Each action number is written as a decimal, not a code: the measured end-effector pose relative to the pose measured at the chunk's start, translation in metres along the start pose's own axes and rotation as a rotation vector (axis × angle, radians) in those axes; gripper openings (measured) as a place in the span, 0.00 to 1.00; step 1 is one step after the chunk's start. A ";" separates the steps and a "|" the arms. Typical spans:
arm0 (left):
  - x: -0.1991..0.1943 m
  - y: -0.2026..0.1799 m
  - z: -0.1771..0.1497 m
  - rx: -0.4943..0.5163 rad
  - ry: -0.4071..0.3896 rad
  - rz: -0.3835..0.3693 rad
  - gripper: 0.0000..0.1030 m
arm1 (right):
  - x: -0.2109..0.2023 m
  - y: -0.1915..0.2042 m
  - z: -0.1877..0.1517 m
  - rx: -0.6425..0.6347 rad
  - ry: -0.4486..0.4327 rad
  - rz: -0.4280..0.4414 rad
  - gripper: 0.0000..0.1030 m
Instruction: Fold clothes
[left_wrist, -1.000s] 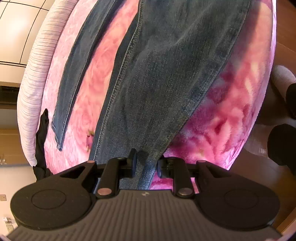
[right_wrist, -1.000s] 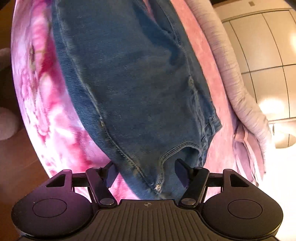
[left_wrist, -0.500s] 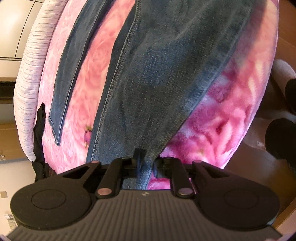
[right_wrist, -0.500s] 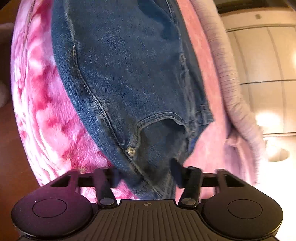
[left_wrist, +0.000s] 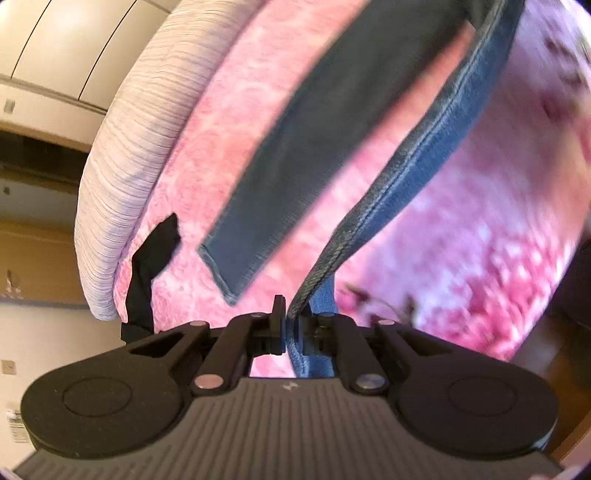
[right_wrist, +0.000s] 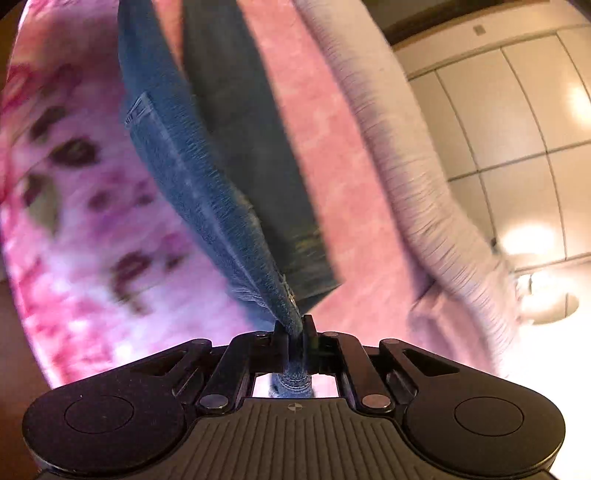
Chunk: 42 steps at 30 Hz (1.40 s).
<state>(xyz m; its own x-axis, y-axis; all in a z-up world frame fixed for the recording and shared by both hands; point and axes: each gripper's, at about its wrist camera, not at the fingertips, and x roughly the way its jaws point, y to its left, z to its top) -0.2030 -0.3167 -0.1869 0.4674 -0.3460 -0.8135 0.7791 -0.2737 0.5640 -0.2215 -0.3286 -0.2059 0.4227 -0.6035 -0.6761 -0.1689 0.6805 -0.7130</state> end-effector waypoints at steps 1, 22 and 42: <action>0.003 0.020 0.009 -0.010 0.003 -0.026 0.06 | 0.007 -0.015 0.011 -0.005 -0.002 -0.002 0.04; 0.281 0.156 0.112 0.103 0.258 -0.418 0.08 | 0.299 -0.113 0.105 0.002 0.251 0.352 0.04; 0.273 0.161 0.083 -0.108 0.417 -0.104 0.31 | 0.243 -0.166 0.011 1.097 0.200 0.271 0.49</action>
<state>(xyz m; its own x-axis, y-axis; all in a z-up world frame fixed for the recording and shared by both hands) 0.0152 -0.5300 -0.3069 0.4959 0.0764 -0.8650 0.8596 -0.1847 0.4765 -0.0812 -0.5837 -0.2502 0.3254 -0.3707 -0.8699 0.6758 0.7347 -0.0603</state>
